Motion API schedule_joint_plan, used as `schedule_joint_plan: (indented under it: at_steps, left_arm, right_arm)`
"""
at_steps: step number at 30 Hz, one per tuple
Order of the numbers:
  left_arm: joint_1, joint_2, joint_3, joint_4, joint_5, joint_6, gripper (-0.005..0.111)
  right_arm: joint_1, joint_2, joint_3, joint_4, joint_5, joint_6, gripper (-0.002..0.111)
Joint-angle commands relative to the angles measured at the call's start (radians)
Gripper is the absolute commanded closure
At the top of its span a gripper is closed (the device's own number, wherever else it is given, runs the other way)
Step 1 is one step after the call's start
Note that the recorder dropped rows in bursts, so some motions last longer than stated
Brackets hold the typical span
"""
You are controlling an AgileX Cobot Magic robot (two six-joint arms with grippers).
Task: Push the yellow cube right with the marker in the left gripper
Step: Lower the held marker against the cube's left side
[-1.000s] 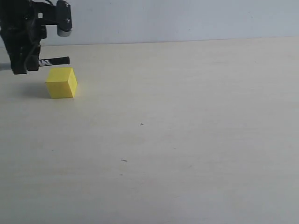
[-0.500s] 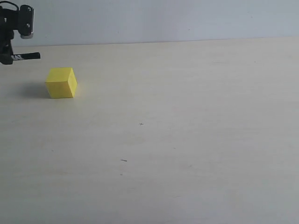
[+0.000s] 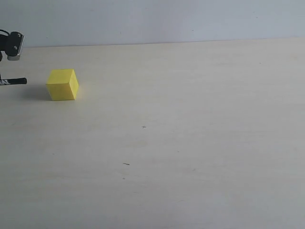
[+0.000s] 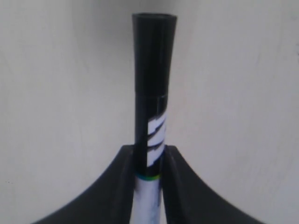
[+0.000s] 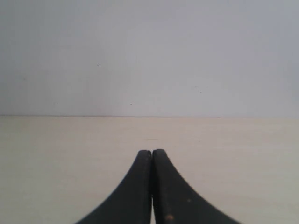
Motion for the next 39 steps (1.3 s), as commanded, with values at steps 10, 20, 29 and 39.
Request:
schedule_joint_plan:
  at_steps: [10, 20, 29, 39]
  left_arm:
    - [-0.002, 0.102, -0.088, -0.141, 0.016, 0.061, 0.107]
    - [-0.033, 0.191, -0.203, -0.089, 0.079, 0.000, 0.107]
    - [-0.072, 0.193, -0.208, -0.064, 0.096, -0.030, 0.107]
    - [-0.232, 0.193, -0.234, -0.011, 0.104, -0.060, 0.107]
  right_arm:
    - [0.001, -0.005, 0.004, -0.001, -0.005, -0.001, 0.108]
    - [0.001, -0.005, 0.004, -0.001, -0.005, -0.001, 0.108]
    - [0.001, -0.005, 0.004, -0.001, -0.005, -0.001, 0.108]
    - [0.001, -0.005, 0.004, -0.001, -0.005, -0.001, 0.108]
